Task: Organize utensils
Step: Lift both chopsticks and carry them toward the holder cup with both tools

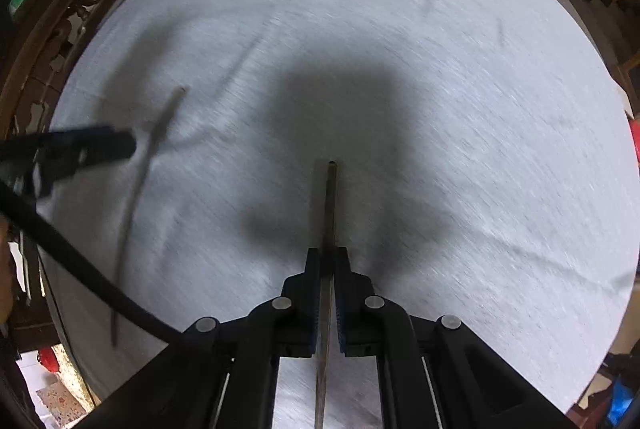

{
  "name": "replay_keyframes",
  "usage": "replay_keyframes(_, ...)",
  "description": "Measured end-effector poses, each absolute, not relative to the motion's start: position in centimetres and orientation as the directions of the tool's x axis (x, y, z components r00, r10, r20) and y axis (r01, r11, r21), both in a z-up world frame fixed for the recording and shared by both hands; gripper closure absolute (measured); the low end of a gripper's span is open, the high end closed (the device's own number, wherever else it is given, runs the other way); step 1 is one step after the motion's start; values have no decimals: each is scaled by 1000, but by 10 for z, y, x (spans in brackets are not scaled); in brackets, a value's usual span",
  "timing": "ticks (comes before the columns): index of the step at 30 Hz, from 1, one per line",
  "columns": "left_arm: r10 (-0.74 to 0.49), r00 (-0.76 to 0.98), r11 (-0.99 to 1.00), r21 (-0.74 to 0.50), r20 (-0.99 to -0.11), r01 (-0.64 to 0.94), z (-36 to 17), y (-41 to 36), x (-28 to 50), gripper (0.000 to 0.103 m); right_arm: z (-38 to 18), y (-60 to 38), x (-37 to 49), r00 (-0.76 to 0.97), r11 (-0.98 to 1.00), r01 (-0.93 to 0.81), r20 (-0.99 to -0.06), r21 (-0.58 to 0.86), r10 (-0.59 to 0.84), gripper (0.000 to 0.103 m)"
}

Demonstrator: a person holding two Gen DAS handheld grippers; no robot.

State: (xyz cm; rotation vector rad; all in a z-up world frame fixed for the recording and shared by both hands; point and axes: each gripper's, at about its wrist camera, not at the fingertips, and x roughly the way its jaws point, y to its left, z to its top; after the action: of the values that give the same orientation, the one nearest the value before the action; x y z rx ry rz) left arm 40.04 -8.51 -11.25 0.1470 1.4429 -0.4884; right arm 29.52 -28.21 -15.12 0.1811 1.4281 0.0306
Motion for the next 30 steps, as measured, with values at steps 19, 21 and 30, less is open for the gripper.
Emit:
replay_keyframes(19, -58, 150, 888, 17, -987, 459, -138, -149, 396, 98, -150, -316, 281, 171, 960, 142, -962, 239, 214, 96)
replay_keyframes(21, -92, 176, 897, -5, -980, 441, -130, -137, 388, 98, -136, -323, 266, 234, 951, 152, -945, 269, 229, 96)
replay_keyframes(30, -188, 418, 934, -31, -889, 356, -55, -67, 323, 98, -74, -357, 182, 517, 926, 195, -836, 324, 184, 96)
